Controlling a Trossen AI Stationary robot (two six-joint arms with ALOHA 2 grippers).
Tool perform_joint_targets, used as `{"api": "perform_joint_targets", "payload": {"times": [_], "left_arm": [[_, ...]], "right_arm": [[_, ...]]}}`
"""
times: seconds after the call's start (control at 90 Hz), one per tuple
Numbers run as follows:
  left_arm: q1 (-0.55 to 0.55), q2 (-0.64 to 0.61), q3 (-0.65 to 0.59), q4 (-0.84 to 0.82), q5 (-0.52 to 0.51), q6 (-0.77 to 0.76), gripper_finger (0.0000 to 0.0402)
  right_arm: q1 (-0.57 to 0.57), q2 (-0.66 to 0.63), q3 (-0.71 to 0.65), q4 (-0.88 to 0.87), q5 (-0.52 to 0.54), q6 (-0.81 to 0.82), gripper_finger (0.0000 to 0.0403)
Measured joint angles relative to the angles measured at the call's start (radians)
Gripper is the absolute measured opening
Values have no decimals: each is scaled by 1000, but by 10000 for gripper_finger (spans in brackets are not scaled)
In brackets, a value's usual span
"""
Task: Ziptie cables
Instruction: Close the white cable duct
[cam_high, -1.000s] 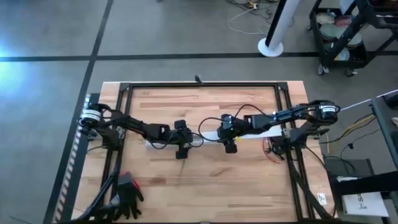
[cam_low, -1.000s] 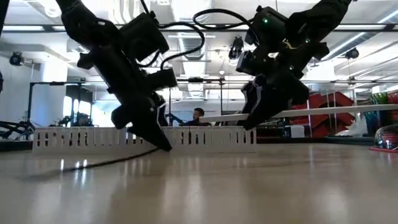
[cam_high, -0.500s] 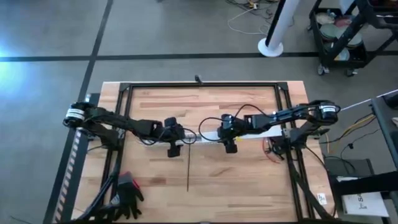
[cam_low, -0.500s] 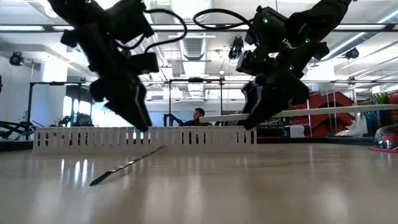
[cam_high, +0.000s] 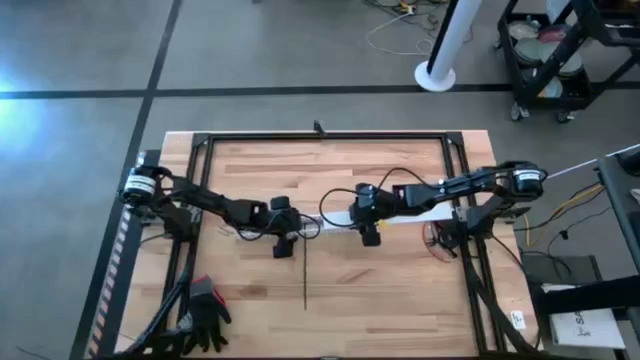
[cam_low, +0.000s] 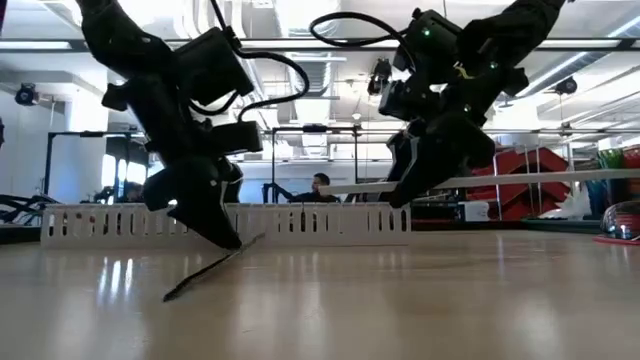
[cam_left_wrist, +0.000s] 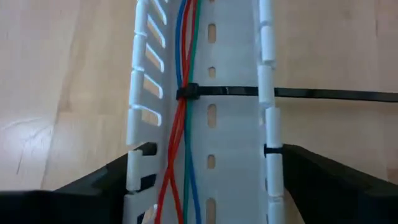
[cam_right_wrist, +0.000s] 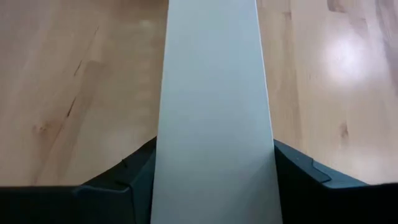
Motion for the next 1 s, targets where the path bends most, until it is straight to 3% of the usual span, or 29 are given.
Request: {"api": "perform_joint_targets", "payload": {"times": [0.389,0.756,1.0], "left_arm": [[-1,3,-2,-11,7,19,301],[-6,3,-3,-31,1,51,191],[-7,4,-4,-35,11,70,227]], "right_arm": [[62,49,-2,-1,175,-19,212],[52,44,-2,0,169,-66,212],[35,46,-2,-6,165,-51,212]]}}
